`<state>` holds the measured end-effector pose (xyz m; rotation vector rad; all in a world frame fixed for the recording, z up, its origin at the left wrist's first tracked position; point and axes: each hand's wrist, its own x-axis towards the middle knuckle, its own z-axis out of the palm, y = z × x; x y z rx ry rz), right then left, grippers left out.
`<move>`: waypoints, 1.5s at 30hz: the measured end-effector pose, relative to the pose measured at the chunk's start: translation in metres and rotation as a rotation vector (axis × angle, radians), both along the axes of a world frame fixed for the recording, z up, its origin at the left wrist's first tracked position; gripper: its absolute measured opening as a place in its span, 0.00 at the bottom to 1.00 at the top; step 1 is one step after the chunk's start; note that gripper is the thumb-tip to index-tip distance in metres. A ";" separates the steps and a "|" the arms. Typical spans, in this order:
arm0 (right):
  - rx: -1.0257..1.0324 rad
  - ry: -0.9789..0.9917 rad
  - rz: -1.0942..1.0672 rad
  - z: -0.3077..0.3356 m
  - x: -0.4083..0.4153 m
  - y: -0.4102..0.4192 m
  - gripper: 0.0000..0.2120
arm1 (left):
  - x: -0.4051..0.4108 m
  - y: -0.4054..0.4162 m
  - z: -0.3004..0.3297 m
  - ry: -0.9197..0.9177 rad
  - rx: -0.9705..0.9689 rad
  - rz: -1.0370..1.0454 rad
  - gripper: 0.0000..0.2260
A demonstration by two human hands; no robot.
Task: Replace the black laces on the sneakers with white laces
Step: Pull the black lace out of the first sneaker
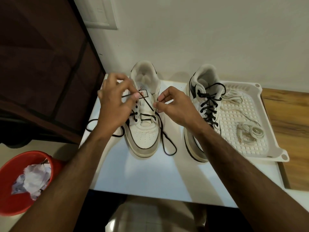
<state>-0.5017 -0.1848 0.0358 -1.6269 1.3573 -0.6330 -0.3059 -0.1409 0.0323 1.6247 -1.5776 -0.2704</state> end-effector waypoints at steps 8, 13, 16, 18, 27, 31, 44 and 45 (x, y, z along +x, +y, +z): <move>-0.002 0.004 0.005 0.001 0.000 0.000 0.08 | 0.016 0.004 0.010 0.411 -0.088 0.393 0.04; -0.008 -0.003 0.003 0.002 0.000 0.001 0.09 | -0.003 0.008 0.009 -0.286 0.040 -0.092 0.13; -0.019 -0.001 0.003 0.002 0.001 0.001 0.09 | -0.008 0.010 0.002 -0.454 0.091 -0.293 0.08; -0.022 -0.001 0.002 0.002 0.002 0.001 0.09 | -0.005 0.008 -0.001 -0.464 0.092 -0.286 0.07; -0.015 -0.007 0.012 0.000 0.000 0.001 0.09 | 0.011 0.002 0.005 0.464 -0.077 0.407 0.02; -0.009 -0.005 0.009 0.000 0.001 0.001 0.09 | 0.022 -0.001 0.009 1.144 -0.105 0.442 0.06; -0.018 0.006 -0.001 -0.001 0.002 0.001 0.09 | -0.001 0.007 0.002 -0.354 0.174 -0.385 0.06; -0.013 0.004 0.000 0.000 0.002 0.001 0.09 | 0.001 0.004 0.000 -0.379 0.141 -0.385 0.05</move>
